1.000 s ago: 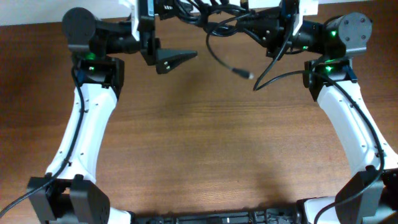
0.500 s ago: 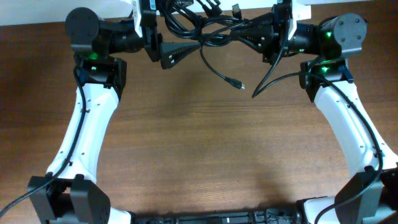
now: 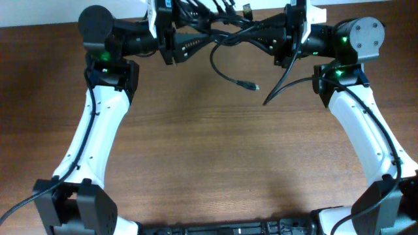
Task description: Untangle cables
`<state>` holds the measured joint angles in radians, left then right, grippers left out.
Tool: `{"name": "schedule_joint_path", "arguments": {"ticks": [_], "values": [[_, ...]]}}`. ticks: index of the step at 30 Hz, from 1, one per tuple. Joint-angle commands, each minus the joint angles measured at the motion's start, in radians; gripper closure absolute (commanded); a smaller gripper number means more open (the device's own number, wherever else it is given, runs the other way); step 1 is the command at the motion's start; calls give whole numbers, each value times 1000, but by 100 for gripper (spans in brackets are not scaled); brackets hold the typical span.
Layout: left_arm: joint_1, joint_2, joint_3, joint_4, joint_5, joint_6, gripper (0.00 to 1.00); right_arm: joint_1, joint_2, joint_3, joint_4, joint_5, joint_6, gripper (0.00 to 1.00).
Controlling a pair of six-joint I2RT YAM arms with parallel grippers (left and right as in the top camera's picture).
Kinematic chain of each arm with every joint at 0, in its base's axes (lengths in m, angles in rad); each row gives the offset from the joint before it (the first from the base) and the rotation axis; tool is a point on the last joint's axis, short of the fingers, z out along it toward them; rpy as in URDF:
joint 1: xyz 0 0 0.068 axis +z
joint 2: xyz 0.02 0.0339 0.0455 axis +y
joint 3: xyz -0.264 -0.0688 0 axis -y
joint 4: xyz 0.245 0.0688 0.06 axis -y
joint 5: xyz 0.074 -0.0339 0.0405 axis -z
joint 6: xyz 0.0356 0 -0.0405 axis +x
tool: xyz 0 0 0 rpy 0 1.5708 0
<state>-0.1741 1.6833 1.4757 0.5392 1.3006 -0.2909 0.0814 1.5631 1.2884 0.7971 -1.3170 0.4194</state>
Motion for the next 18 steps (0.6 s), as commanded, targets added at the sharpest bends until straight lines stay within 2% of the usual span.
{"name": "schedule_joint_path", "arguments": {"ticks": [1,7,10,12,13,14,16,17,18], "values": [[-24,13,14,-2,-26,-8,61,11,-21,18,11,-14,8,96],[-60,13,14,-3,-24,-9,63,9,-21,18,12,-6,5,96],[-60,13,14,-3,-22,-10,73,9,-21,18,12,-6,4,96],[-60,13,14,-4,-21,-12,91,9,-21,18,12,0,5,96],[-60,13,14,-10,-22,-12,97,9,-21,18,12,5,5,96],[-60,13,14,-10,-21,-12,100,9,-21,18,12,9,5,96],[-60,13,14,-21,-22,-12,100,9,-21,18,11,12,5,95],[-60,13,14,-21,-22,-12,100,9,-21,18,11,11,5,85],[-59,13,14,-20,-22,-11,100,9,-21,18,11,11,5,71]]}}
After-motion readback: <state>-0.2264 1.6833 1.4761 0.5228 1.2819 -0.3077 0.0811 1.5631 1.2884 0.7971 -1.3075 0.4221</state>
